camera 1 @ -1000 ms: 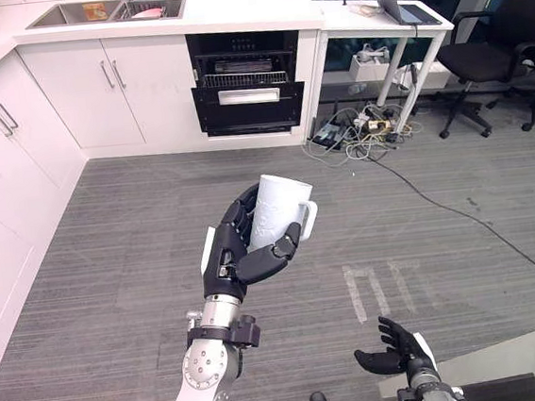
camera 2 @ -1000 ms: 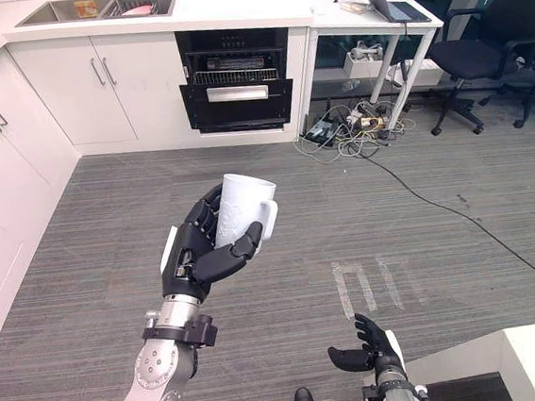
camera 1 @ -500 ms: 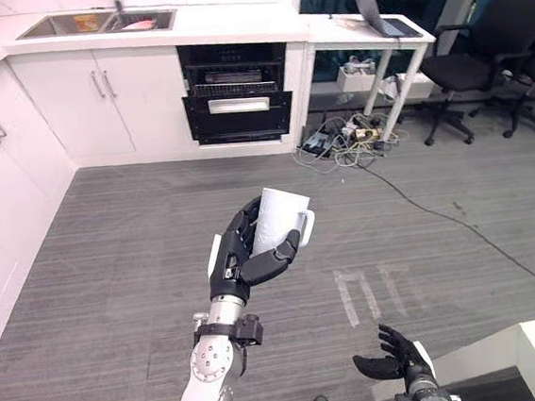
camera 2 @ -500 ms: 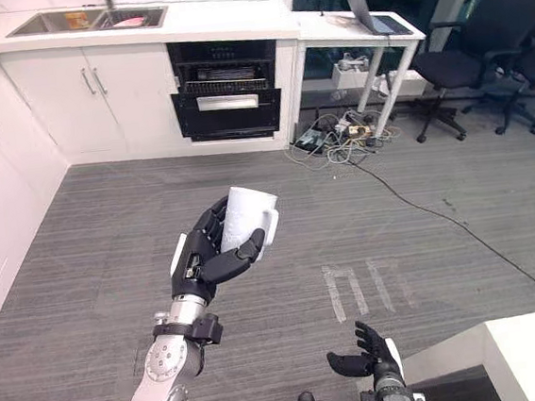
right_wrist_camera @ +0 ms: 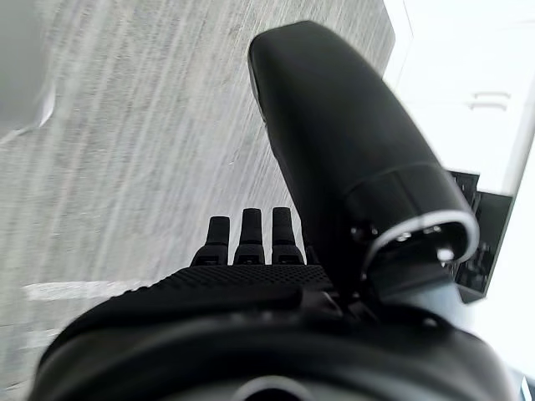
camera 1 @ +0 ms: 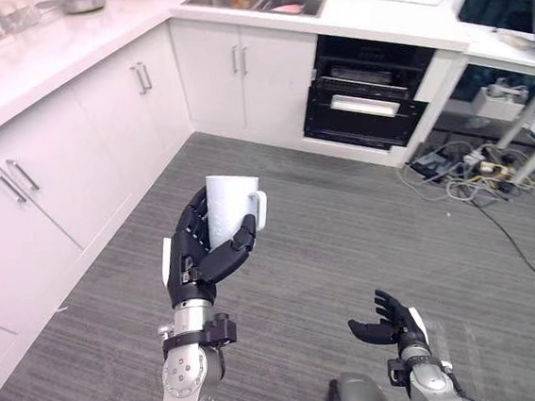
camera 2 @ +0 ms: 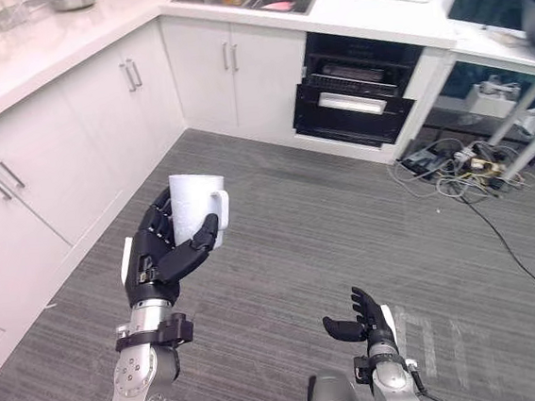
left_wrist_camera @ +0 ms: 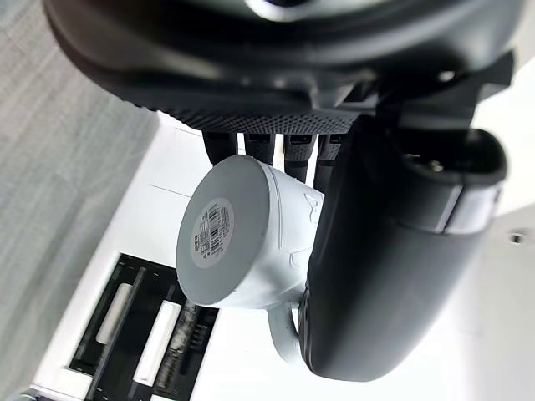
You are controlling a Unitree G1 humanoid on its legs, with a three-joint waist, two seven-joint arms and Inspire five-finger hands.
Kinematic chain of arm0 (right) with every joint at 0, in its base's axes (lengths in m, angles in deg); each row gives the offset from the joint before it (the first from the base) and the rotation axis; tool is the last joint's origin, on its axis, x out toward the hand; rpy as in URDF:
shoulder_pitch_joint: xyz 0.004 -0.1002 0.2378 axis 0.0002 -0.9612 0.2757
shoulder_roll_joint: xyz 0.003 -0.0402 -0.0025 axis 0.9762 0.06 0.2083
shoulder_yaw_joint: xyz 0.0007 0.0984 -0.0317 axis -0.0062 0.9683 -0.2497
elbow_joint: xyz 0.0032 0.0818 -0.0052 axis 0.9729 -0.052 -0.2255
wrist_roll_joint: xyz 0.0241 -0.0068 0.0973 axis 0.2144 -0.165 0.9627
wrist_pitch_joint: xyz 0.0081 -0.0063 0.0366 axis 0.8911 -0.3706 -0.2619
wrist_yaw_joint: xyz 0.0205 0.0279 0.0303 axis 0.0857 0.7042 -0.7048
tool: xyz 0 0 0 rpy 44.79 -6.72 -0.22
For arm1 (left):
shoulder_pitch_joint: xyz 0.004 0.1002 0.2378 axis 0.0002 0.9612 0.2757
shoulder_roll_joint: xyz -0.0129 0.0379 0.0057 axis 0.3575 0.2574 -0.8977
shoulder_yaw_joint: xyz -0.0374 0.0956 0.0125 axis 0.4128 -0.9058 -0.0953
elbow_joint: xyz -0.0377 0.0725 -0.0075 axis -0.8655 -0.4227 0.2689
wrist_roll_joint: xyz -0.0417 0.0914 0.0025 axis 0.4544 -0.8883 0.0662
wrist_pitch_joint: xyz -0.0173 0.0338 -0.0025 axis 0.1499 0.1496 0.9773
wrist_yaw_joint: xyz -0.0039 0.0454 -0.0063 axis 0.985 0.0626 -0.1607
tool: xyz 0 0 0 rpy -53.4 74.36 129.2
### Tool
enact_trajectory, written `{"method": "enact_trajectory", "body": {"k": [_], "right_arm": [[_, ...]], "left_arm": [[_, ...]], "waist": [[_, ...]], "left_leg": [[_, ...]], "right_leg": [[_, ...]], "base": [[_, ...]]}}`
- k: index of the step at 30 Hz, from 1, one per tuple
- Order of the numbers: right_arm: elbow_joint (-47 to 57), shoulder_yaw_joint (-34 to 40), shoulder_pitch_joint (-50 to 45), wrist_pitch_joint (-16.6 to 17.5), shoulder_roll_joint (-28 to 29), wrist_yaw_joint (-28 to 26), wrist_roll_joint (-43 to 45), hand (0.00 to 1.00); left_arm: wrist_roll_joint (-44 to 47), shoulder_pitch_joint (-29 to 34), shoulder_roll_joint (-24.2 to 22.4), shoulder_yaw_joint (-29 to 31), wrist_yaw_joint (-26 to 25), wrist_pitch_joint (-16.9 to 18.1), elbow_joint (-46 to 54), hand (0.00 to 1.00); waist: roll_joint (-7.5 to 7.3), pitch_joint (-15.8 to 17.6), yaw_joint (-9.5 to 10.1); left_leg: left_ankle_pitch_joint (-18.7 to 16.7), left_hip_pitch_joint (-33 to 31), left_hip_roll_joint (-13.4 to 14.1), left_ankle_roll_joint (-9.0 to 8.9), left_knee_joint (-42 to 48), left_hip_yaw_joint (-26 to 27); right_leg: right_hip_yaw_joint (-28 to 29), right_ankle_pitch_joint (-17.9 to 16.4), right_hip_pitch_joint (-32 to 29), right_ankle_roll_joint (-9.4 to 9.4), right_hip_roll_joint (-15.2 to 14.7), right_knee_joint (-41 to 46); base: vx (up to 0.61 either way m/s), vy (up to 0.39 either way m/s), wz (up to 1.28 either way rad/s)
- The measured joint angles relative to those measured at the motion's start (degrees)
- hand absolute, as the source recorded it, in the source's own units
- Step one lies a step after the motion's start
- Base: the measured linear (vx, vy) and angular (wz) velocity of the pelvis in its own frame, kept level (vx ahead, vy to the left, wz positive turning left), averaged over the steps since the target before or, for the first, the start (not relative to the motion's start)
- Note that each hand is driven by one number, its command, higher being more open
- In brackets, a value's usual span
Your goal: Walk over to the sink, pick up the cup, carry it to the dishwasher, place the cup inside the dishwasher, then close the dishwasher door
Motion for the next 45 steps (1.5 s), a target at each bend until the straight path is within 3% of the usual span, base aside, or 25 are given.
{"method": "enact_trajectory", "body": {"k": [2, 4, 5, 6, 7, 9, 12, 14, 16, 17, 18, 19, 21, 25, 28, 31, 33, 34, 35, 37, 38, 39, 40, 42, 45], "right_arm": [[2.7, 0.0, -0.3, 0.0, -1.7, 0.1, 0.0, 0.90], [5.3, 0.0, -0.1, -0.3, -2.1, 0.0, -0.1, 0.90], [6.5, -0.1, -0.6, -0.3, -2.1, -0.1, -0.1, 0.90], [8.1, -0.2, -1.7, -0.4, -2.1, -0.1, -0.1, 0.90], [11.6, -0.7, -3.6, -0.4, -2.1, 0.0, 0.0, 0.90], [16.0, -2.7, -4.6, -0.1, -1.5, 0.0, 0.0, 0.90], [15.3, -1.7, -3.7, 0.0, 0.3, 1.1, 0.1, 0.90], [12.7, -1.2, -2.7, 0.0, 0.2, 1.2, 0.1, 0.90], [9.1, -0.9, -1.2, 0.0, -0.5, 1.2, 0.1, 0.90], [6.9, -0.5, -0.9, -0.1, -1.0, 1.2, 0.1, 0.90], [6.7, -0.6, -1.2, -0.1, -1.0, 1.2, 0.1, 0.90], [5.4, -0.8, -1.0, -0.4, 0.3, 1.2, 0.1, 0.90], [5.5, -0.8, -1.4, -0.3, 0.6, 1.0, 0.1, 0.90], [3.8, -1.6, 1.2, -0.3, 0.5, 1.0, 0.0, 0.90], [2.4, -3.4, 3.3, -0.4, 0.6, 0.4, -0.1, 0.90], [2.7, -4.8, 5.2, -0.4, 0.6, -0.2, -0.6, 0.90], [3.9, -4.8, 5.7, -0.4, -0.1, -0.2, -0.6, 0.90], [4.3, -4.8, 5.4, -0.4, -0.4, -0.2, -0.6, 0.90], [5.1, -4.5, 5.1, -0.4, -2.7, -0.1, -0.6, 0.90], [7.0, -3.8, 4.9, -0.6, -4.1, 0.0, -0.9, 0.90], [8.1, -3.6, 4.7, -0.6, -4.4, -0.1, -1.0, 0.90], [10.4, -3.1, 3.4, -0.6, -3.9, 0.0, -1.0, 0.90], [11.1, -3.0, 3.1, -0.6, -3.8, 0.0, -1.0, 0.90], [16.4, -3.1, 1.4, -0.6, -2.5, 0.9, -0.7, 0.90], [20.3, -4.2, 1.3, 0.7, -1.8, 1.4, -0.5, 0.90]], "left_arm": [[0.0, -1.8, -0.8, -2.6, 0.5, -0.1, -2.0, 0.30], [0.0, -2.9, -1.3, -4.5, 1.4, -0.7, -2.3, 0.30], [0.0, -3.4, -2.2, -6.0, 1.8, -0.9, -2.9, 0.30], [0.0, -3.4, -3.2, -6.7, 2.3, -1.0, -3.0, 0.30], [0.0, -3.1, -4.6, -7.1, 3.1, -0.9, -2.3, 0.30], [0.2, -2.9, -4.9, -6.4, 3.6, 0.0, -0.6, 0.30], [0.9, -3.8, -4.0, -6.7, 4.8, 0.0, -1.3, 0.30], [0.9, -3.8, -3.5, -6.6, 4.8, -0.1, -2.1, 0.30], [0.9, -3.8, -3.1, -6.4, 4.7, -0.1, -2.7, 0.30], [0.9, -3.5, -2.8, -6.4, 4.6, -0.2, -3.1, 0.30], [0.8, -3.3, -2.8, -6.5, 4.6, -0.2, -3.0, 0.30], [0.8, -3.4, -1.7, -5.9, 4.4, -0.3, -3.5, 0.30], [0.8, -4.0, -1.1, -5.4, 4.0, -1.1, -3.7, 0.30], [0.5, -3.7, 2.5, -5.3, 3.3, -2.3, -3.8, 0.30], [-0.4, -3.6, 3.2, -5.7, 3.2, -2.5, -4.0, 0.30], [-0.4, -4.3, 3.2, -6.8, 3.2, -2.2, -4.0, 0.30], [-0.5, -5.7, 2.8, -7.4, 3.4, -2.2, -4.2, 0.30], [-0.5, -5.9, 2.6, -7.5, 3.4, -2.2, -4.3, 0.30], [-0.7, -6.3, 0.6, -7.9, 3.5, -2.1, -6.1, 0.30], [-1.7, -8.0, -0.9, -7.9, 3.5, -2.1, -8.3, 0.30], [-2.0, -9.4, -1.5, -8.1, 3.4, -2.1, -10.1, 0.30], [-2.2, -9.9, -2.0, -8.1, 3.3, -2.2, -11.8, 0.30], [-2.3, -9.8, -2.2, -8.1, 3.3, -2.2, -12.0, 0.30], [-2.5, -9.0, -2.5, -8.7, 3.1, -2.0, -11.8, 0.30], [-2.4, -7.8, -2.5, -8.9, 3.0, -1.9, -10.7, 0.30]], "waist": [[1.73, 0.3, -0.82], [3.11, 0.5, -0.47], [3.30, 0.5, -1.61], [3.52, 0.5, -2.00], [4.60, 0.3, -1.44], [4.95, 0.3, 0.66], [3.10, 1.0, 1.10], [2.34, 1.1, 1.90], [2.36, 1.1, 2.05], [2.72, 1.0, 2.16], [2.93, 0.9, 2.34], [0.69, 1.0, 2.40], [-0.36, 1.2, 1.70], [-2.84, 2.1, 1.75], [-2.30, 2.3, 1.10], [-1.58, 1.9, -1.09], [-1.94, 1.6, -2.37], [-2.14, 1.3, -2.88], [1.27, 0.6, -3.58], [3.07, -0.1, -3.49], [3.26, -0.2, -3.62], [3.18, 0.0, -3.53], [3.20, 0.0, -3.35], [3.07, 0.2, -1.58], [1.63, 0.3, -0.92]], "left_leg": [[-1.0, 2.9, 0.5, -2.35, -1.8, -3.5], [1.2, 3.6, 1.3, -6.75, -1.0, -2.3], [3.7, 3.4, 1.9, -10.64, 3.0, 0.5], [5.9, 2.7, 3.3, -12.00, 8.5, 5.0], [9.2, -0.6, 8.1, -10.32, 20.8, 14.2], [18.6, -7.7, 18.4, -6.58, 40.4, 22.7], [8.3, -18.2, 23.7, -4.91, 43.7, 27.8], [5.8, -21.7, 21.6, -5.86, 31.0, 28.4], [7.5, -23.6, 18.2, -7.49, 16.4, 24.5], [14.5, -22.4, 15.1, -8.33, 0.6, 19.2], [20.5, -21.6, 14.8, -8.53, -2.2, 17.8], [21.5, -20.8, 13.6, -6.29, 1.0, 18.9], [13.6, -23.3, 13.3, -5.49, 9.5, 18.8], [4.5, -15.7, 11.2, -3.88, 11.4, 26.6], [3.6, -6.7, 10.9, -4.08, 4.3, 30.9], [4.3, 0.8, 10.5, -6.61, -3.2, 34.6], [3.6, 6.1, 8.9, -8.75, -6.7, 35.8], [3.2, 7.5, 8.1, -9.52, -7.1, 35.5], [2.2, 9.8, 9.4, -11.10, -7.4, 35.2], [3.9, 8.6, 11.2, -11.59, 0.1, 32.9], [7.3, 6.6, 13.5, -12.62, 9.6, 31.5], [16.4, 3.1, 17.9, -14.58, 23.9, 30.3], [18.4, 2.3, 18.7, -14.98, 27.0, 30.1], [15.4, -5.6, 23.8, -15.59, 46.2, 29.2], [9.3, -15.0, 23.9, -11.73, 45.4, 29.1]], "right_leg": [[1.2, 7.5, 1.0, -0.17, 0.5, 0.0], [-0.8, 3.2, 1.5, -1.27, -0.7, 4.4], [-4.0, 0.7, 3.6, -1.96, -2.4, 6.8], [-6.4, -1.0, 6.0, -2.48, -2.6, 7.6], [-8.0, -3.3, 10.8, -3.05, -1.5, 6.0], [-7.7, -6.1, 17.7, -2.95, 1.2, 0.8], [-9.2, -5.7, 26.2, -2.25, -0.3, -7.5], [-8.8, -5.7, 29.2, -2.15, -2.7, -10.0], [-8.1, -5.7, 30.7, -2.13, -4.4, -10.6], [-6.4, -6.5, 32.0, -0.80, -5.1, -10.5], [-5.1, -7.4, 32.7, 0.63, -5.0, -10.3], [-3.0, -9.5, 34.4, 1.95, -7.6, -9.8], [0.1, -10.2, 32.9, 2.49, -8.7, -4.9], [5.1, -6.4, 14.8, 7.08, -15.1, 31.3], [-3.2, -11.3, 5.6, 0.45, -13.6, 36.8], [-15.9, -13.3, -2.0, -3.90, -10.0, 23.5], [-20.5, -4.8, -4.2, -6.27, -5.3, 4.8], [-20.2, 1.3, -4.0, -9.26, -4.7, 2.0], [-20.0, 5.8, -3.6, -11.63, -3.6, 4.6], [-19.2, 0.6, -4.4, -11.88, -3.8, 11.1], [-19.1, -1.5, -2.9, -12.03, -3.7, 13.3], [-17.6, -4.0, 2.4, -11.16, -1.8, 11.3], [-17.1, -4.4, 3.7, -11.11, -1.2, 10.6], [-13.4, -4.8, 10.4, -11.06, 2.3, 5.9], [-7.7, -7.0, 16.1, -10.46, 3.4, 0.0]], "base": [[0.60, -0.178, 0.90], [0.46, -0.126, 0.70], [0.49, -0.150, 0.98], [0.58, -0.210, 1.00], [0.59, -0.162, 0.43], [0.53, -0.092, -0.12], [0.43, -0.056, 0.21], [0.42, 0.058, -0.05], [0.49, 0.244, -0.23], [0.34, 0.225, -0.36], [0.37, 0.260, -0.53], [0.35, 0.235, -0.35], [0.49, 0.364, -0.23], [0.41, 0.273, -0.74], [0.44, 0.101, -0.74], [0.50, 0.073, -0.45], [0.61, 0.027, -0.23], [0.65, 0.010, -0.07], [0.64, 0.005, -0.20], [0.60, -0.036, -0.34], [0.67, -0.146, -0.41], [0.55, -0.133, -0.45], [0.57, -0.096, -0.81], [0.39, 0.008, -1.03], [0.31, 0.084, -0.93]]}}
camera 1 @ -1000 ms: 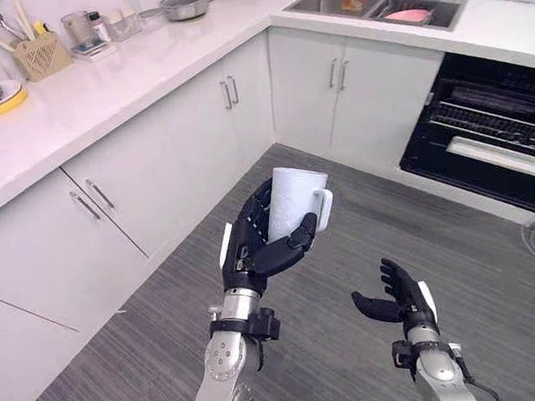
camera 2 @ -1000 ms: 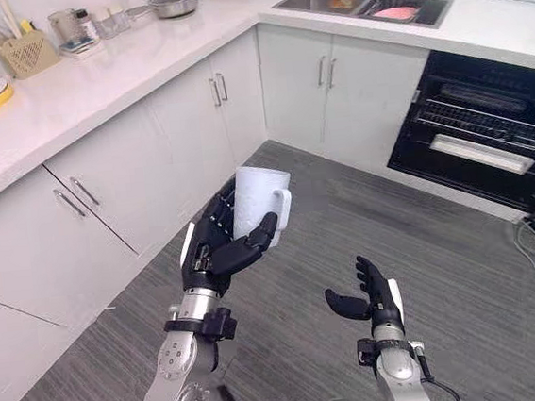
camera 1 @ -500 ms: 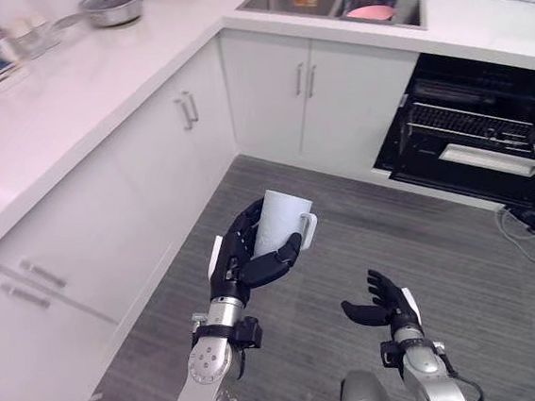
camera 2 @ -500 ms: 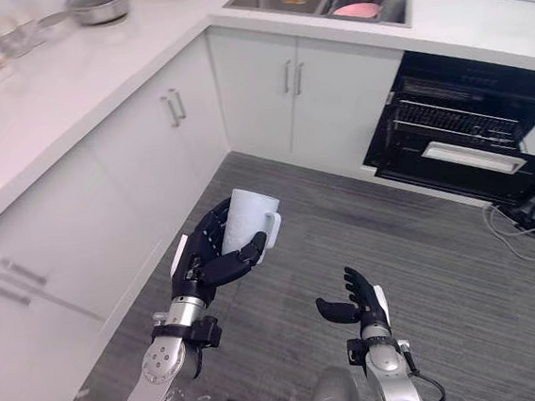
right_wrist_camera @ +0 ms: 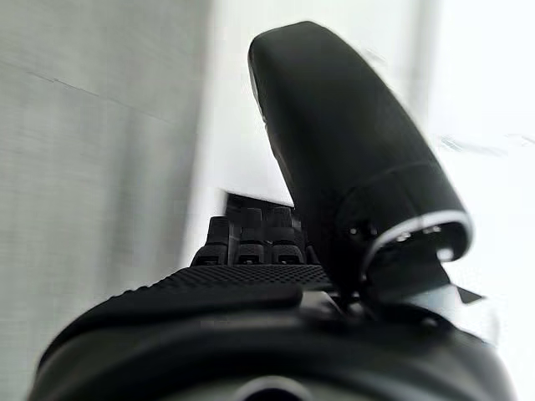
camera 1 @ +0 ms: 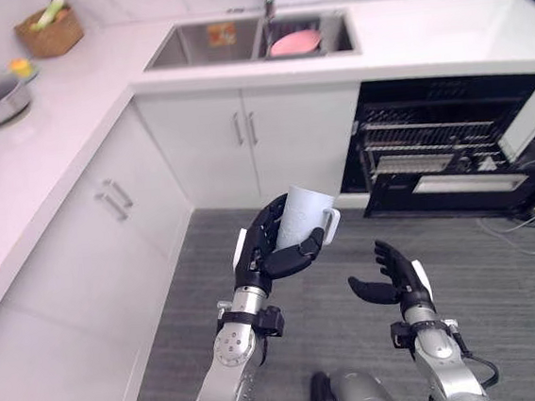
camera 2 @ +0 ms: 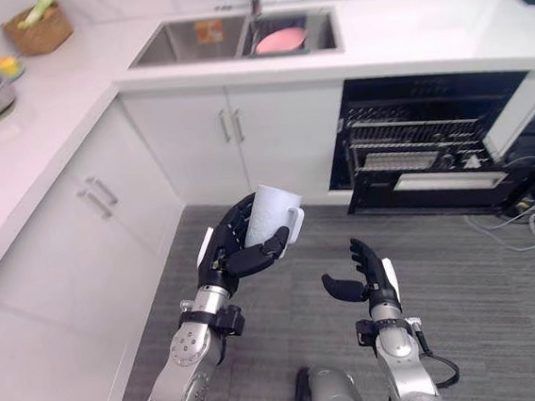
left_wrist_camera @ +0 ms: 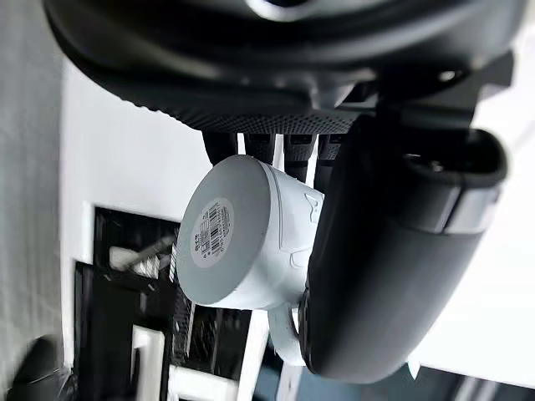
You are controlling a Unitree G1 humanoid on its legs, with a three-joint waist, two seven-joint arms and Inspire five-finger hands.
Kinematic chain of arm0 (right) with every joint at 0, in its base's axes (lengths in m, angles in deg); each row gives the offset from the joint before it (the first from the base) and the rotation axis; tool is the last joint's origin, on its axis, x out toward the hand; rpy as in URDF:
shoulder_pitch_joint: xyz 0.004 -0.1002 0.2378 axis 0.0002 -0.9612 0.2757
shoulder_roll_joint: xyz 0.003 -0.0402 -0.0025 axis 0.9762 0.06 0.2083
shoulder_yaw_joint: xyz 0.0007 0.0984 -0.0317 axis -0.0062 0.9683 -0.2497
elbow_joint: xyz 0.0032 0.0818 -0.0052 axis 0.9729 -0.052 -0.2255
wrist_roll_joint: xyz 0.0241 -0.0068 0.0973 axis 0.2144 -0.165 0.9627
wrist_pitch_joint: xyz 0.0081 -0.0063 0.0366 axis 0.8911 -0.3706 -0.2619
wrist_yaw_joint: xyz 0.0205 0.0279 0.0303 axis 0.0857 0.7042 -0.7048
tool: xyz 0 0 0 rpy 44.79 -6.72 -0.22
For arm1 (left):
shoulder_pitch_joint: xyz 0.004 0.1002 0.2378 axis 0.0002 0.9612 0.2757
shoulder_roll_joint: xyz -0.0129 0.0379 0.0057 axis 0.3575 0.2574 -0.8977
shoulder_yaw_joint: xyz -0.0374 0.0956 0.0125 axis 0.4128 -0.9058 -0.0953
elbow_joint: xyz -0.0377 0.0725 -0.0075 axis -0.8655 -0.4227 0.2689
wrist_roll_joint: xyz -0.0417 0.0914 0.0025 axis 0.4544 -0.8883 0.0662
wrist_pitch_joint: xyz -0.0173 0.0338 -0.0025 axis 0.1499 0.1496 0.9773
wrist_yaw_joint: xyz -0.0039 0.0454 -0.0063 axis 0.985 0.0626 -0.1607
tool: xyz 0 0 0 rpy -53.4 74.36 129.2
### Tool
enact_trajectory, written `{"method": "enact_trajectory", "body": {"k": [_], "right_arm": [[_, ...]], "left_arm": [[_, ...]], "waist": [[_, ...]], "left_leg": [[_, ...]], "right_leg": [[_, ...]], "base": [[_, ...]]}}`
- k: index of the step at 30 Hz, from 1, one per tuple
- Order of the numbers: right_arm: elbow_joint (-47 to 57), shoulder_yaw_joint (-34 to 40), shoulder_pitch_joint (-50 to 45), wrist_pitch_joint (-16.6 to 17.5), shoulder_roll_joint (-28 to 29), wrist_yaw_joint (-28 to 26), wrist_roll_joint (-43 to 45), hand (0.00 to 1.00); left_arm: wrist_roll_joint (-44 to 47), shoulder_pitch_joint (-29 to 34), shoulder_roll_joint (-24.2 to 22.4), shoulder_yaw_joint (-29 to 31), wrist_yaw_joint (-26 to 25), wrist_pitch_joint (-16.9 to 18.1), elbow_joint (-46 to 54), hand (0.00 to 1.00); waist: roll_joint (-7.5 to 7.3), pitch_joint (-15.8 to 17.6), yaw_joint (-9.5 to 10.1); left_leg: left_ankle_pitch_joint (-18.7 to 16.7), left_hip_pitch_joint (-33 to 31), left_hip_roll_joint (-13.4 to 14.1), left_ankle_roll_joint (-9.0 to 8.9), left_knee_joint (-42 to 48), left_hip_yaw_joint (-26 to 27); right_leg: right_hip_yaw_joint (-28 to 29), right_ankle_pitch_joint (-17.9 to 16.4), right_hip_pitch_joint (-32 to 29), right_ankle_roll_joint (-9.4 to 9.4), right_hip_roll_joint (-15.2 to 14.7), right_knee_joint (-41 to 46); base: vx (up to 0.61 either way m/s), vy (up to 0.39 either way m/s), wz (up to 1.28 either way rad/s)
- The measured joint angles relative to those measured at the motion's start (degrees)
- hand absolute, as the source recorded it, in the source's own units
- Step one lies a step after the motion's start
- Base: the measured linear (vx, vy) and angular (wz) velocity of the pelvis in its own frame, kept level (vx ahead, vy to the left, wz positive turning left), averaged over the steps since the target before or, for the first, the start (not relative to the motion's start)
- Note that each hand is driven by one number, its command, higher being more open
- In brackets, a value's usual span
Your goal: Walk over to the sink, pick up the cup, carry it to the dishwasher, place the cup inside the dishwasher, then close the dishwasher door
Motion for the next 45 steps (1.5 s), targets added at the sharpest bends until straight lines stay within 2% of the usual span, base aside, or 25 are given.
{"method": "enact_trajectory", "body": {"k": [3, 4, 6, 7, 8, 9, 10, 12, 13, 14, 15, 19, 20, 22, 23, 24, 27, 30, 31, 34, 37, 39, 40, 43, 45], "right_arm": [[-1.8, -1.4, 1.3, 0.0, 0.0, -0.1, 0.0, 0.90], [-3.2, -2.1, 1.5, 0.0, -0.1, 0.0, 0.1, 0.90], [-4.8, -2.4, 1.4, -0.1, -0.9, 0.1, 0.1, 0.90], [-5.0, -2.4, 1.4, -0.1, -0.8, 0.1, 0.1, 0.90], [-5.0, -2.5, 1.4, -0.1, -0.6, 0.1, 0.1, 0.90], [-4.9, -2.5, 1.4, -0.1, -0.5, 0.2, 0.1, 0.90], [-4.9, -2.4, 1.1, -0.1, -0.2, 0.3, 0.1, 0.90], [-4.9, -2.4, 1.5, -0.1, 0.4, 0.4, 0.0, 0.90], [-4.9, -2.7, 2.0, -0.1, 0.9, 0.2, 0.0, 0.90], [-5.2, -2.8, 2.5, -0.1, 2.0, 0.0, 0.0, 0.90], [-5.3, -3.6, 3.3, -0.1, 2.8, 0.0, 0.0, 0.90], [-5.3, -5.7, 7.2, 0.7, 3.2, -0.4, -0.1, 0.90], [-5.3, -5.7, 8.5, 0.9, 3.2, -0.4, 0.0, 0.90], [-4.6, -5.6, 9.1, 0.9, 3.2, -0.4, 0.0, 0.90], [-3.0, -5.6, 8.7, 1.3, 2.1, -0.4, 0.2, 0.90], [-2.6, -5.4, 8.8, 1.4, 1.0, -0.5, 0.5, 0.90], [0.7, -1.9, 6.0, 1.4, 0.3, -0.7, 2.9, 0.90], [8.5, 1.3, 1.3, 2.3, 0.5, -0.2, 10.1, 0.90], [11.0, 1.5, 0.6, 3.5, 0.4, -0.4, 12.2, 0.90], [13.6, 1.6, 1.8, 5.8, 0.3, -2.5, 18.2, 0.90], [13.7, 0.1, 2.0, 5.9, 0.1, -4.3, 22.5, 0.90], [13.7, -1.5, 2.0, 5.8, -0.8, -5.9, 24.9, 0.90], [13.7, -2.3, 2.0, 5.8, -1.0, -6.5, 25.7, 0.90], [14.2, -3.9, 2.2, 5.6, 0.8, -7.9, 28.2, 0.90], [14.3, -5.3, 3.5, 5.6, 0.9, -9.0, 29.9, 0.90]], "left_arm": [[0.0, 2.0, 0.0, 0.2, 0.2, 0.1, 0.2, 0.30], [-0.1, 2.8, -0.1, 0.4, 0.1, 0.0, 0.3, 0.30], [-0.1, 3.4, -1.1, 1.4, -0.5, 0.0, 0.4, 0.30], [-0.1, 3.5, -1.1, 1.7, -0.9, 0.0, 0.5, 0.30], [-0.1, 3.8, -1.0, 2.6, -1.2, 0.0, 0.6, 0.30], [-0.1, 3.9, -0.8, 3.3, -1.3, 0.0, 0.6, 0.30], [-0.1, 3.9, -0.4, 4.2, -1.8, -0.1, 0.6, 0.30], [-0.1, 3.9, 0.7, 5.2, -2.4, -0.1, 1.1, 0.30], [-0.1, 3.9, 1.6, 5.4, -2.6, -0.1, 1.3, 0.30], [-0.1, 3.9, 2.7, 5.3, -3.2, -0.2, 1.3, 0.30], [-0.1, 4.0, 2.8, 5.5, -3.6, -0.2, 1.6, 0.30], [-0.2, 4.0, 2.7, 5.6, -3.8, 0.9, 4.1, 0.30], [-0.2, 4.0, 2.6, 6.3, -3.9, 1.2, 4.7, 0.30], [-0.2, 3.9, 2.3, 7.6, -4.1, 1.2, 4.7, 0.30], [-0.7, 3.2, 1.3, 8.1, -4.4, 1.8, 3.2, 0.30], [-1.0, 3.0, 0.4, 8.7, -4.6, 1.6, 2.5, 0.30], [-2.5, -0.6, -0.5, 8.3, -4.8, 1.4, -1.0, 0.30], [-3.5, -2.0, -0.2, 6.3, -4.6, 1.4, -2.6, 0.30], [-3.6, -2.2, -0.3, 5.8, -4.5, 1.7, -2.3, 0.30], [-3.5, -2.9, -0.3, 5.2, -3.9, 1.9, -2.3, 0.30], [-3.6, -2.9, -0.3, 5.2, -3.4, 1.9, -2.4, 0.30], [-3.7, -2.9, -0.3, 5.2, -3.3, 1.9, -2.4, 0.30], [-4.2, -2.9, -0.4, 5.1, -3.2, 1.9, -2.7, 0.30], [-4.8, -3.1, 1.6, 4.6, -2.7, 1.9, -4.1, 0.30], [-5.5, -3.1, 2.0, 4.6, -2.1, 1.9, -4.1, 0.30]], "waist": [[-0.19, 0.1, 1.19], [0.00, 0.1, 1.19], [1.44, -0.6, 1.33], [1.59, -0.7, 1.74], [0.90, -0.8, 2.00], [0.29, -0.9, 1.88], [-0.58, -1.1, 1.17], [-1.36, -1.0, 1.58], [-1.69, -0.9, 1.71], [-1.62, -0.8, 1.20], [-1.37, -0.7, 1.35], [-1.01, -0.6, 1.04], [-1.00, -0.6, 0.83], [-1.70, -1.0, 0.21], [0.10, -0.7, -0.14], [1.92, -0.9, 0.00], [2.42, -0.5, -1.03], [2.43, 0.0, -1.94], [2.33, 0.0, -1.98], [2.20, -0.1, -1.60], [2.29, -0.2, -0.55], [3.13, -0.7, -0.30], [3.99, -1.2, -0.16], [1.86, -2.2, -0.32], [1.60, -2.3, -0.25]], "left_leg": [[-2.7, -4.8, -5.0, 1.43, -21.8, -5.3], [-1.7, -5.1, -7.7, 0.19, -34.1, -9.6], [5.3, -4.8, -9.6, -0.70, -52.1, -16.1], [8.6, -4.0, -10.2, -1.14, -51.9, -16.9], [11.7, -4.0, -11.5, 0.52, -49.0, -17.4], [10.7, -4.6, -12.2, 2.27, -46.3, -17.0], [6.5, -5.1, -13.2, 3.65, -42.1, -15.4], [2.7, -2.9, -14.4, 5.40, -40.0, -11.4], [1.5, -0.9, -15.2, 6.28, -40.5, -9.6], [0.8, 2.7, -15.9, 7.07, -42.5, -8.6], [0.7, 7.9, -15.7, 7.06, -46.6, -6.7], [0.7, 15.3, -14.6, 6.97, -53.6, -1.9], [0.7, 16.8, -14.5, 6.94, -55.0, -0.5], [-0.5, 19.1, -15.2, 4.87, -55.8, 0.4], [-3.2, 20.9, -14.4, 1.63, -55.8, 0.1], [-3.7, 21.2, -13.3, 1.31, -55.8, -0.2], [-3.1, 20.5, -11.7, 1.27, -48.2, -1.7], [2.0, 13.1, -4.9, 1.07, -23.3, -1.2], [-0.1, 9.9, -4.2, 1.66, -20.9, -1.2], [-4.0, 4.5, -5.9, 3.45, -30.7, -1.6], [-3.0, 4.2, -8.8, 2.38, -43.7, -6.4], [2.3, 4.7, -9.6, 2.27, -51.9, -8.2], [8.1, 5.7, -9.4, 2.77, -54.8, -8.2], [8.8, 9.6, -11.8, 2.80, -58.7, -5.9], [8.9, 10.7, -13.3, 3.03, -60.2, -4.4]], "right_leg": [[7.3, -1.1, 3.0, 1.82, -0.7, -2.0], [9.7, -1.9, 4.1, 3.12, -1.2, -2.6], [13.9, -4.7, 4.8, 6.14, -1.1, -1.8], [15.2, -5.8, 4.8, 6.75, -1.2, -0.8], [17.4, -7.5, 4.9, 8.13, -2.3, 0.4], [17.5, -7.9, 5.1, 9.12, -3.4, 0.9], [17.2, -8.1, 4.7, 10.12, -5.5, 4.0], [16.2, -7.7, -0.1, 11.19, -8.2, 15.7], [14.6, -6.0, -3.4, 14.17, -10.1, 22.7], [11.4, -5.9, -5.8, 14.13, -12.2, 29.3], [7.3, -7.3, -8.4, 11.59, -12.4, 33.8], [-5.4, -8.8, -15.1, 7.25, -13.3, 28.4], [-9.9, -7.5, -16.8, 5.46, -13.2, 21.9], [-13.9, 1.3, -16.6, 3.59, -11.0, 6.8], [-13.6, 9.3, -15.7, 0.13, -9.4, 3.3], [-13.3, 9.1, -15.7, -0.26, -7.7, 3.4], [-12.4, 3.7, -14.8, 0.44, -7.8, 7.6], [-12.7, 1.8, -6.1, 1.15, -6.5, 2.1], [-12.8, 1.6, -4.3, 0.71, -6.3, -0.2], [-11.7, 2.8, -2.2, 1.37, -6.3, -4.1], [-9.6, 4.0, -1.1, 3.15, -6.2, -5.7], [-7.9, 4.7, -0.5, 4.39, -5.1, -7.0], [-6.9, 5.0, 0.0, 4.97, -3.9, -7.6], [-4.0, 6.4, 1.6, 7.39, -5.4, -10.0], [-2.7, 7.4, 2.4, 8.82, -6.4, -12.2]], "base": [[0.32, 0.206, -1.24], [0.34, 0.275, -1.00], [0.53, 0.438, -1.05], [0.57, 0.449, -1.05], [0.40, 0.310, -0.83], [0.48, 0.379, -0.69], [0.38, 0.304, -0.44], [0.43, 0.326, -0.66], [0.48, 0.285, -0.70], [0.47, 0.198, -0.72], [0.38, 0.123, -0.56], [0.35, 0.027, -0.69], [0.35, -0.067, -0.57], [0.39, -0.099, -0.42], [0.36, -0.068, -0.37], [0.49, -0.082, -0.50], [0.32, -0.091, -0.13], [0.26, -0.091, 0.04], [0.26, -0.053, -0.08], [0.16, 0.009, -0.13], [0.21, 0.084, -0.44], [0.21, 0.144, -0.51], [0.23, 0.213, -0.56], [0.17, 0.232, -0.37], [0.07, 0.193, -0.23]]}}
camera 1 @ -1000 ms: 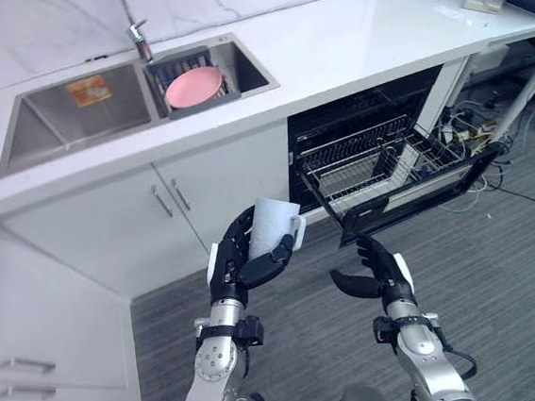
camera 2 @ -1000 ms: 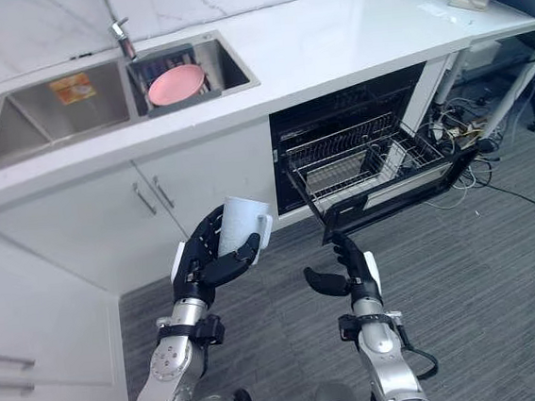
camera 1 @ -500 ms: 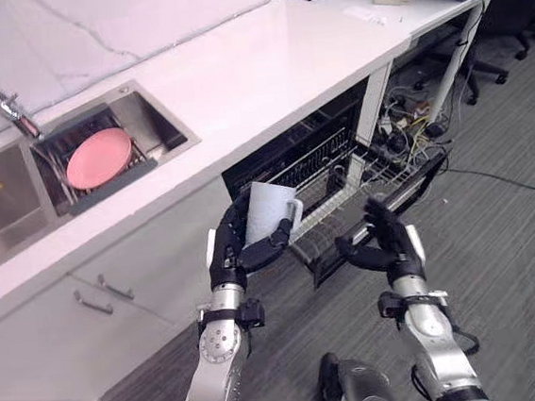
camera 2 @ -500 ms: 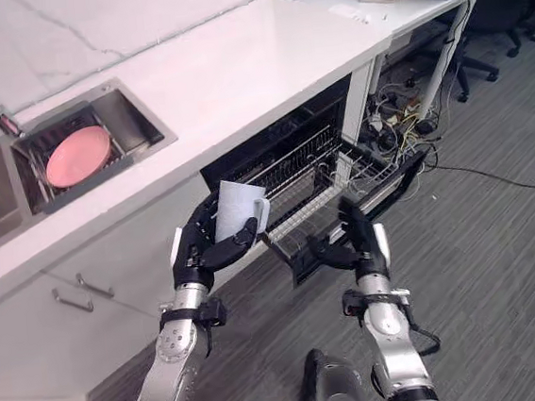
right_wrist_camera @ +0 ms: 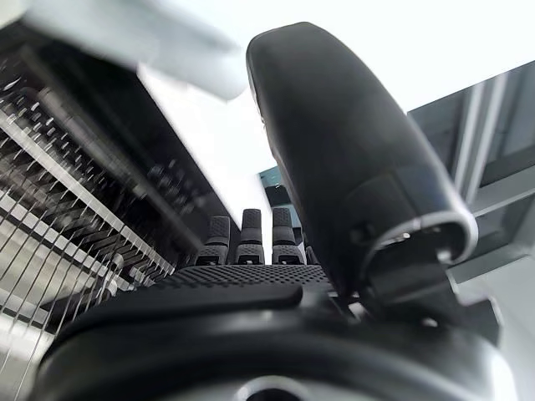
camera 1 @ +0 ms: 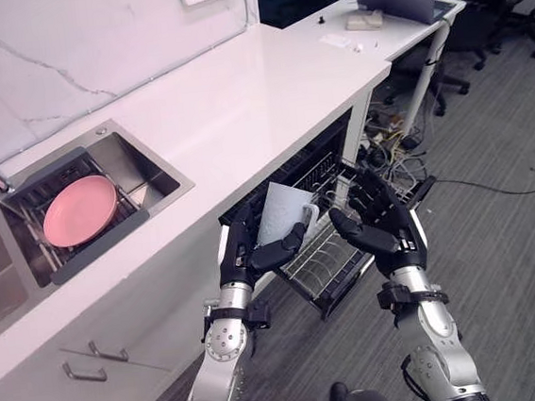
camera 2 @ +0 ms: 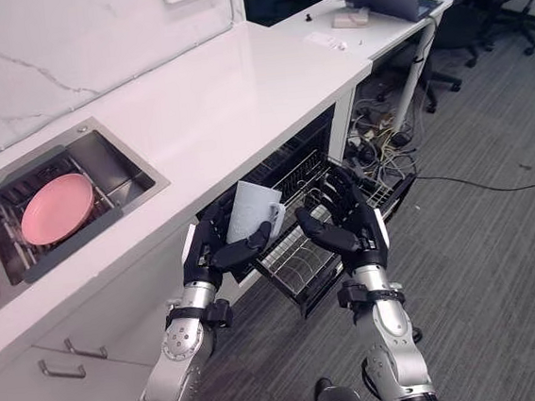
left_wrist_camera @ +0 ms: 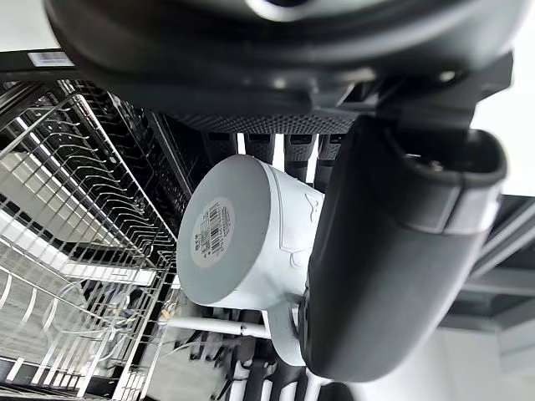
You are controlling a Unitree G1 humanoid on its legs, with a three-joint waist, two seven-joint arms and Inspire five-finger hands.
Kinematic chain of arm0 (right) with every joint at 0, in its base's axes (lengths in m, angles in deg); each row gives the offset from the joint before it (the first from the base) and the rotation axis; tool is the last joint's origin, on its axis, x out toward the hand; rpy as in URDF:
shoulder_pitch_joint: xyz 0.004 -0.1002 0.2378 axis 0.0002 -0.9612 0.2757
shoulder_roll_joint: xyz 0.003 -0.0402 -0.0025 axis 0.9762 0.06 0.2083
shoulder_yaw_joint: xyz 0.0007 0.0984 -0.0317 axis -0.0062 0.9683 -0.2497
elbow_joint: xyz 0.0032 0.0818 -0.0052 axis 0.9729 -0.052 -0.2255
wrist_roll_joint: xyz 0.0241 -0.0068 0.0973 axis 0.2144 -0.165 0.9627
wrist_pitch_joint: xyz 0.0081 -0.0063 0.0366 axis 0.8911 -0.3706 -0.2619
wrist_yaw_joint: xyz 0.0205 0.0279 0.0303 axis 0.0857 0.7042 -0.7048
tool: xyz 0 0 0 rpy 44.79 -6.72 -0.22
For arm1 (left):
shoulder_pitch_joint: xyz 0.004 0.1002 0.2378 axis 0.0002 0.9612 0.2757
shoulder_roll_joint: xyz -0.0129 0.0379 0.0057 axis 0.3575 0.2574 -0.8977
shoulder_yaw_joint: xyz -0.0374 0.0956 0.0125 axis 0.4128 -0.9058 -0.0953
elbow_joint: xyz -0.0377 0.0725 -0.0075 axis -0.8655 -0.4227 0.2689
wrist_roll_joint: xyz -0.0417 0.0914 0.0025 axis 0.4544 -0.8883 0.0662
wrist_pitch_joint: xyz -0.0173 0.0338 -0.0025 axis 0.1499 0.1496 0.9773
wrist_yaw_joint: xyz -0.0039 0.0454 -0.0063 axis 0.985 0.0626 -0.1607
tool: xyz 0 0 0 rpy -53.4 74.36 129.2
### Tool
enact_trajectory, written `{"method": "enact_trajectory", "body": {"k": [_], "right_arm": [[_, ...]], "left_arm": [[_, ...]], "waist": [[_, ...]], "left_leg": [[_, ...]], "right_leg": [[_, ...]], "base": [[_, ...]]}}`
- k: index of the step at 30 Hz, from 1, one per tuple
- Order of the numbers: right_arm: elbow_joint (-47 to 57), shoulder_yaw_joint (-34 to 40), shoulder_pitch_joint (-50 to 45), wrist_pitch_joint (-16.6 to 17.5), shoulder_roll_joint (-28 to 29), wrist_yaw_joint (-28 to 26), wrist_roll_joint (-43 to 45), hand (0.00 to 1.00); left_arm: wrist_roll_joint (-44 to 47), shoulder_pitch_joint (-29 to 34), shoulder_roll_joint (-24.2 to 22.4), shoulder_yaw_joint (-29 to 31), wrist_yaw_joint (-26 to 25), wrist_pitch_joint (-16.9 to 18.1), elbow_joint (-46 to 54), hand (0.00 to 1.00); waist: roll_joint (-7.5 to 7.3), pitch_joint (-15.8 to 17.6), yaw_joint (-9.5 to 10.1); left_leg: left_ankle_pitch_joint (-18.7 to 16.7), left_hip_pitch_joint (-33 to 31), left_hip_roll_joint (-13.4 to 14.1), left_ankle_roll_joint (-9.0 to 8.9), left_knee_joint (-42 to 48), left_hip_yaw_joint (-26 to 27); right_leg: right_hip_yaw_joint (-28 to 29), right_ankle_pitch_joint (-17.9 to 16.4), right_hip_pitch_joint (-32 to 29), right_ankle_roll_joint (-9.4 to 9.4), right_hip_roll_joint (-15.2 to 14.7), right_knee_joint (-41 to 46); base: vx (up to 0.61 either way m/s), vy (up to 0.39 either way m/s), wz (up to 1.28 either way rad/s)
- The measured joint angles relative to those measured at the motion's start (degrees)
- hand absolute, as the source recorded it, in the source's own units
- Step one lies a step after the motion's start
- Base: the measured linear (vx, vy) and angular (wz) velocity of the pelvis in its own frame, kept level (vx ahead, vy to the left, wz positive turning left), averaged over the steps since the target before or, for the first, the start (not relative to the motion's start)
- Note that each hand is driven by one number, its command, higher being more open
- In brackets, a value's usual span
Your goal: Walk over to the sink, pick up the cup, carry it to the dishwasher, place the cup inside the dishwasher, then close the dishwasher door
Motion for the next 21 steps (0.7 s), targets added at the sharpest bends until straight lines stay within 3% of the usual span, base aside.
{"method": "enact_trajectory", "body": {"k": [6, 16, 21], "right_arm": [[0.0, -5.3, 3.5, -0.1, 0.2, -2.2, 1.7, 0.90], [-1.0, -5.7, 4.1, -0.6, -0.1, -0.7, 0.5, 0.90], [-3.5, -6.1, 4.8, -1.1, 0.4, 0.4, -1.4, 0.90]], "left_arm": [[-1.0, 0.0, 0.3, -1.4, 0.4, 0.0, 0.0, 0.30], [-1.6, 0.0, 0.2, -3.8, 0.4, 0.0, 0.5, 0.30], [-6.2, 0.0, 0.2, -4.2, -0.9, -0.3, 2.4, 0.30]], "waist": [[0.00, -0.4, 0.70], [0.00, -2.0, 1.21], [0.00, -2.3, 1.31]], "left_leg": [[0.6, 1.5, -1.6, 1.05, -3.0, 0.8], [1.1, 1.4, -1.7, 1.73, -4.1, 1.5], [1.3, 1.0, -1.8, 2.03, -4.4, 1.3]], "right_leg": [[0.6, 2.5, 1.8, 0.96, -0.3, -4.4], [1.2, 4.0, 1.8, 0.65, 0.4, -6.6], [0.9, 4.5, 1.8, 0.67, 0.6, -7.4]], "base": [[0.00, 0.058, -0.07], [-0.02, 0.000, -0.04], [-0.01, -0.005, 0.01]]}}
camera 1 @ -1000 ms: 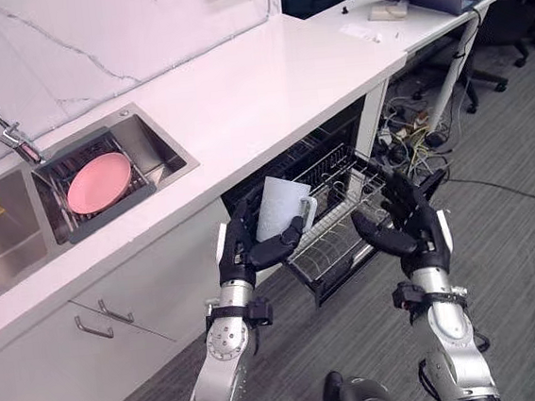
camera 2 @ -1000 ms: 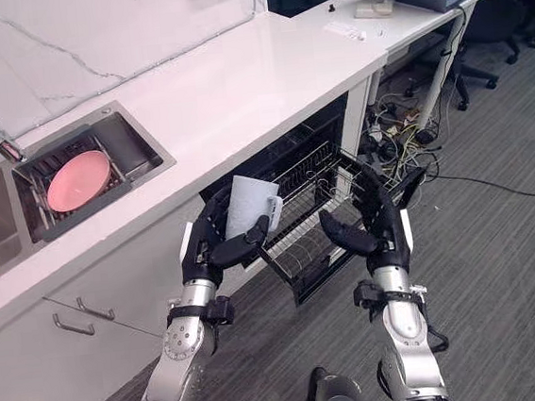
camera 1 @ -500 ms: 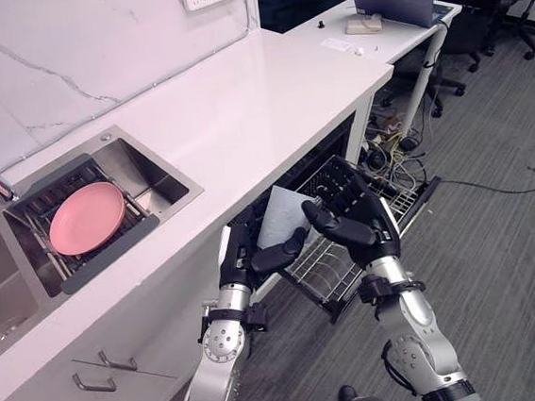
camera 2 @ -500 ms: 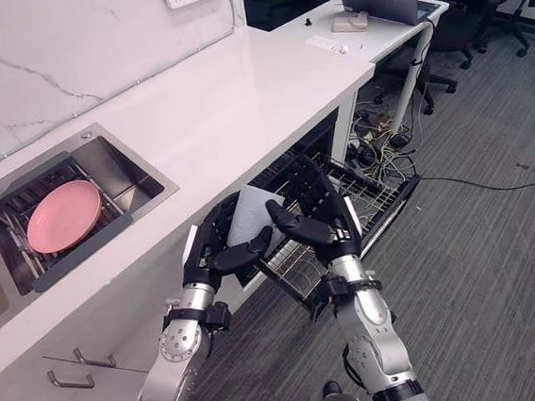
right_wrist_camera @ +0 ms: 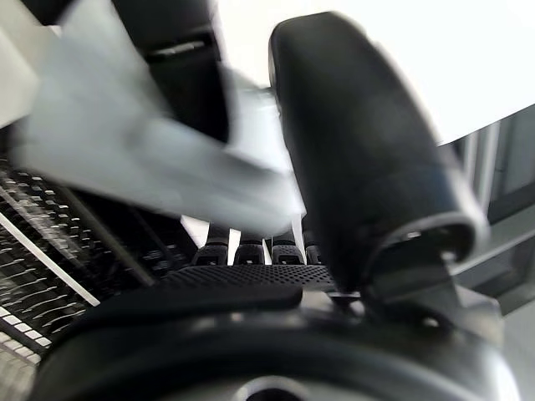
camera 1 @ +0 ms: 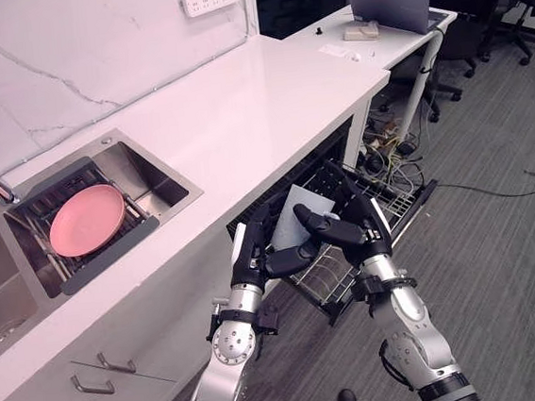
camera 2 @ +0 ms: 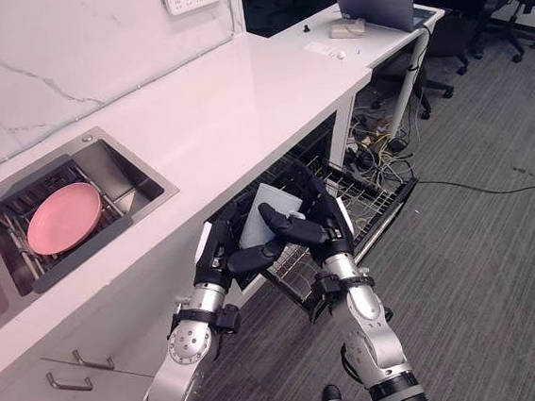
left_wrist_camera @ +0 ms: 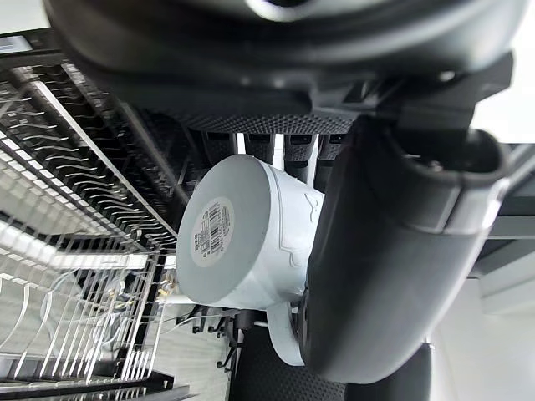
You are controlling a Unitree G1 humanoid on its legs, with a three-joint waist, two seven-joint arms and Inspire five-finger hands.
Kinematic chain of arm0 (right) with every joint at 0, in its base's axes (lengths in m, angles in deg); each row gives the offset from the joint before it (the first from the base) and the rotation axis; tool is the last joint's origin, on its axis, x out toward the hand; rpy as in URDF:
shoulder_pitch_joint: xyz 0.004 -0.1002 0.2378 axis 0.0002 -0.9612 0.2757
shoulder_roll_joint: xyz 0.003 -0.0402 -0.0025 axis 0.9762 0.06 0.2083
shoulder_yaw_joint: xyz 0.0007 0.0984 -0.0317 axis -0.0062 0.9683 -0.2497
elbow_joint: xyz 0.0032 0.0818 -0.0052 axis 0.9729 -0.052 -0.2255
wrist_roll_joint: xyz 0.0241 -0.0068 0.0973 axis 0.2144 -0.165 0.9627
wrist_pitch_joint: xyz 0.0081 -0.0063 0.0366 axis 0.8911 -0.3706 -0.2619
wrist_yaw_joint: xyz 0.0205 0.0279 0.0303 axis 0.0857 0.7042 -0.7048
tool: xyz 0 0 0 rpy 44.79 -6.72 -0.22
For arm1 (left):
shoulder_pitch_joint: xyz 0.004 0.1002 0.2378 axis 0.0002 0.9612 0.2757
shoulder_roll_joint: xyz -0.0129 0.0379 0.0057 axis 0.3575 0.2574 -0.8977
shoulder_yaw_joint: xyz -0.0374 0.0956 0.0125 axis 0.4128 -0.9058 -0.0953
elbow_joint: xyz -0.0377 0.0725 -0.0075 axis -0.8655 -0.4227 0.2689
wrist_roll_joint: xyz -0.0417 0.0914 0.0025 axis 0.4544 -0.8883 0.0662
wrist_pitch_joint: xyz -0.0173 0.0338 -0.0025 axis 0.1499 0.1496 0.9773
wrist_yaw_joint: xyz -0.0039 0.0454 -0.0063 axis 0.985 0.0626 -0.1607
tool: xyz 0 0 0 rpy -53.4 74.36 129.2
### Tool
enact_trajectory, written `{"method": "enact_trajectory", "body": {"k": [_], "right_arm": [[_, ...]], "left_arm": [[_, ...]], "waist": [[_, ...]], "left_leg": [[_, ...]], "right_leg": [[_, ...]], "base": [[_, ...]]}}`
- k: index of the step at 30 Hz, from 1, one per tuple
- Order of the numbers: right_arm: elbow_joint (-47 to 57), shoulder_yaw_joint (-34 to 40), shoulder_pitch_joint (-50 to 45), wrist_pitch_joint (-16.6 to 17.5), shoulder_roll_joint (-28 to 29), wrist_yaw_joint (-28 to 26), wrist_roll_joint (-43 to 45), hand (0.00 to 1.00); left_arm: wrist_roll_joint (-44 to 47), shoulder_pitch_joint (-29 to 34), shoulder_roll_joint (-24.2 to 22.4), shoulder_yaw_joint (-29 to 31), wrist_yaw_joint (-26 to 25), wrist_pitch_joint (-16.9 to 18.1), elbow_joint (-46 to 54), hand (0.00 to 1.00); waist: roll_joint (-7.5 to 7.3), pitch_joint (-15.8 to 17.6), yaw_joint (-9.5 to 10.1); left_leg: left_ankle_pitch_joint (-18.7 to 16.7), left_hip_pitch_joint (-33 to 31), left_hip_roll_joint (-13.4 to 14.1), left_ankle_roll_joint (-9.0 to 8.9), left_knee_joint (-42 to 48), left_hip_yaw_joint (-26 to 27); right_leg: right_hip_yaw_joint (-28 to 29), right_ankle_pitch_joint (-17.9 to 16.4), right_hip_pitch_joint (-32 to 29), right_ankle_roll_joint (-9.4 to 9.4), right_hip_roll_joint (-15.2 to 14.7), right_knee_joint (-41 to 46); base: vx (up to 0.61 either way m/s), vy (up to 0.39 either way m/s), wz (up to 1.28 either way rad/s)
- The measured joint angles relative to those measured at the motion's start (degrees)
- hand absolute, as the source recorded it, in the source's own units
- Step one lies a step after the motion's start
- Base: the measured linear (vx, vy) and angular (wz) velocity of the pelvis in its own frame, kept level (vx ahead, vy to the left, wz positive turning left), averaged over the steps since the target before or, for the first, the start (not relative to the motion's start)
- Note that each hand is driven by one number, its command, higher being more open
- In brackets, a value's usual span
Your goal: Walk over to the sink, pick up the cup, carry it to the dishwasher, place the cup inside the dishwasher, then close the dishwasher door
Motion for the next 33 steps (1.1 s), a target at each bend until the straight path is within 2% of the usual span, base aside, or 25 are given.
{"method": "enact_trajectory", "body": {"k": [4, 9, 10, 19, 25, 26, 31, 33], "right_arm": [[-1.0, -0.4, 0.0, 0.0, 0.1, 0.1, -0.1, 0.90], [-1.3, -0.9, -0.2, 0.0, 0.0, 0.6, 0.4, 0.90], [-1.5, -1.0, -0.2, 0.1, 0.0, 0.6, 1.4, 0.30], [-5.5, -3.2, -0.1, 0.6, -2.6, 0.3, 19.4, 0.30], [-5.3, -3.5, 0.0, 2.0, -4.0, 0.2, 21.7, 0.30], [-4.9, -3.4, 0.0, 2.2, -4.0, 0.3, 21.6, 0.30], [-2.5, -2.1, 0.0, 2.1, -2.9, 1.3, 19.9, 0.30], [-1.8, -1.2, 0.0, 2.0, -1.3, 2.5, 16.3, 0.30]], "left_arm": [[-5.4, -0.1, 0.0, -0.2, -1.2, -0.4, 0.3, 0.30], [-7.6, -0.6, 0.0, -0.3, -1.6, -0.9, 0.3, 0.30], [-7.7, -0.7, 0.0, -0.5, -1.6, -1.0, 0.3, 0.30], [-8.7, -1.1, 1.2, -2.7, -1.9, -2.3, 0.3, 0.30], [-8.7, -1.3, 1.6, -3.4, -1.9, -2.3, 0.9, 0.30], [-8.7, -1.3, 1.6, -3.4, -1.9, -2.3, 1.1, 0.90], [-8.3, -1.2, 1.1, -3.1, -2.6, -2.1, 3.3, 0.90], [-8.2, -0.7, 0.7, -2.7, -3.1, -2.0, 4.3, 0.90]], "waist": [[0.04, -0.8, 0.10], [-0.02, -1.3, 0.09], [-0.02, -1.4, 0.10], [-0.46, -2.3, 0.39], [-1.10, -3.8, 0.45], [-1.39, -4.0, 0.57], [-1.56, -4.1, 1.37], [-1.59, -4.1, 1.53]], "left_leg": [[0.2, -0.2, -0.3, 0.24, -0.4, -0.5], [0.5, -0.2, -0.7, 0.60, -0.8, -0.7], [0.7, -0.1, -0.8, 0.71, -1.3, -0.8], [1.1, -0.2, -0.9, 0.79, -1.9, -1.2], [1.2, -0.1, -1.1, 0.81, -2.1, -1.2], [1.3, -0.1, -1.1, 0.88, -2.1, -1.3], [1.5, 0.1, -1.1, 1.04, -2.2, -1.3], [1.6, 0.4, -1.1, 1.04, -2.3, -1.6]], "right_leg": [[-0.5, 0.0, 0.0, 0.00, -0.1, -0.1], [-0.7, 0.1, -0.1, 0.07, -0.4, -0.1], [-0.8, 0.1, -0.1, 0.11, -0.5, -0.1], [-1.2, 0.2, -0.2, 0.18, -0.8, -0.1], [-1.3, 0.2, -0.1, 0.19, -0.9, -0.1], [-1.3, 0.2, -0.1, 0.20, -0.9, -0.1], [-1.3, 0.4, 0.0, 0.23, -0.9, -0.1], [-1.6, 0.4, 0.5, 0.23, -0.9, -0.1]], "base": [[-0.01, 0.000, 0.06], [-0.02, 0.007, 0.03], [-0.03, 0.006, 0.05], [0.00, -0.001, 0.01], [-0.01, -0.002, 0.01], [-0.04, -0.009, 0.02], [-0.03, -0.005, 0.00], [-0.03, -0.009, 0.05]]}}
